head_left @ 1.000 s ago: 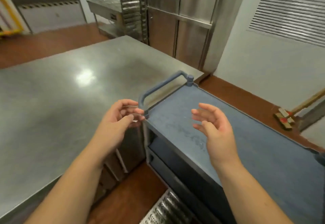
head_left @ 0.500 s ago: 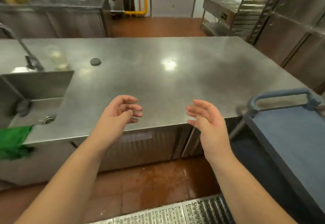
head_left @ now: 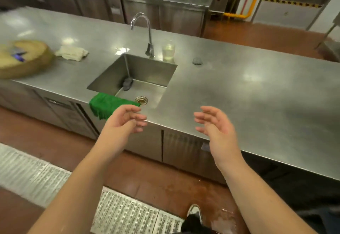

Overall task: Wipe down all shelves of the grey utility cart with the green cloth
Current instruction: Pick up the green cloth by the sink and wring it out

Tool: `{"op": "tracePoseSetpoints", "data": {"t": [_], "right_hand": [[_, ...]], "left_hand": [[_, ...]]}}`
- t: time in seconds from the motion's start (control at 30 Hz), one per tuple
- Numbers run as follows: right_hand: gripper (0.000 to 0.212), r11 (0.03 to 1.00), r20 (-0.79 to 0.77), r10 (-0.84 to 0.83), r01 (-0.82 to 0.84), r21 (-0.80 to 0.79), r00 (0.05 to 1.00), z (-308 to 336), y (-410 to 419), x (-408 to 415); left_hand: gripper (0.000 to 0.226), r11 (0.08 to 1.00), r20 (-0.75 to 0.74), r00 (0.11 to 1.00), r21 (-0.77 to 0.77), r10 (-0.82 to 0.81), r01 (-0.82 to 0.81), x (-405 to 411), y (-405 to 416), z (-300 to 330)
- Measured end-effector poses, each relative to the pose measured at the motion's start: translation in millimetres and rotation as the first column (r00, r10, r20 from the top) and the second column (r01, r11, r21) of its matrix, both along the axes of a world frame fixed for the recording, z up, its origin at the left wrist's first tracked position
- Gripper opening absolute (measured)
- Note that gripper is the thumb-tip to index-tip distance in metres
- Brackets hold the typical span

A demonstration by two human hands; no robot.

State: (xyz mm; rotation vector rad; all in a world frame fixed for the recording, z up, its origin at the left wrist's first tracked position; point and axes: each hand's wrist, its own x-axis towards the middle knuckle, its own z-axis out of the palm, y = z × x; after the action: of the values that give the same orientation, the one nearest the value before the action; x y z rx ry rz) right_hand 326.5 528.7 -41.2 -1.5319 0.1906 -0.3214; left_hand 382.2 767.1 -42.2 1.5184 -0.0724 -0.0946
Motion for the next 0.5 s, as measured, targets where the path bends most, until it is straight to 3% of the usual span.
{"op": "tracePoseSetpoints", "data": {"t": [0.37,0.5], "right_hand": [[0.047,0.971,-0.043,0.236,-0.234,0.05,0.971,-43.8,63.0,131.3],[0.038,0.942,-0.091,0.336,-0.332,0.059,0.937,-64.0,82.2,193.4]], "left_hand": [[0.03,0.959,-0.08,0.958,0.09,0.275,-0.268,69.3,80.2,-27.9],[0.031,0.931,-0.108,0.931,0.155,0.348,-0.33,119.6,103.0,-37.8]]}}
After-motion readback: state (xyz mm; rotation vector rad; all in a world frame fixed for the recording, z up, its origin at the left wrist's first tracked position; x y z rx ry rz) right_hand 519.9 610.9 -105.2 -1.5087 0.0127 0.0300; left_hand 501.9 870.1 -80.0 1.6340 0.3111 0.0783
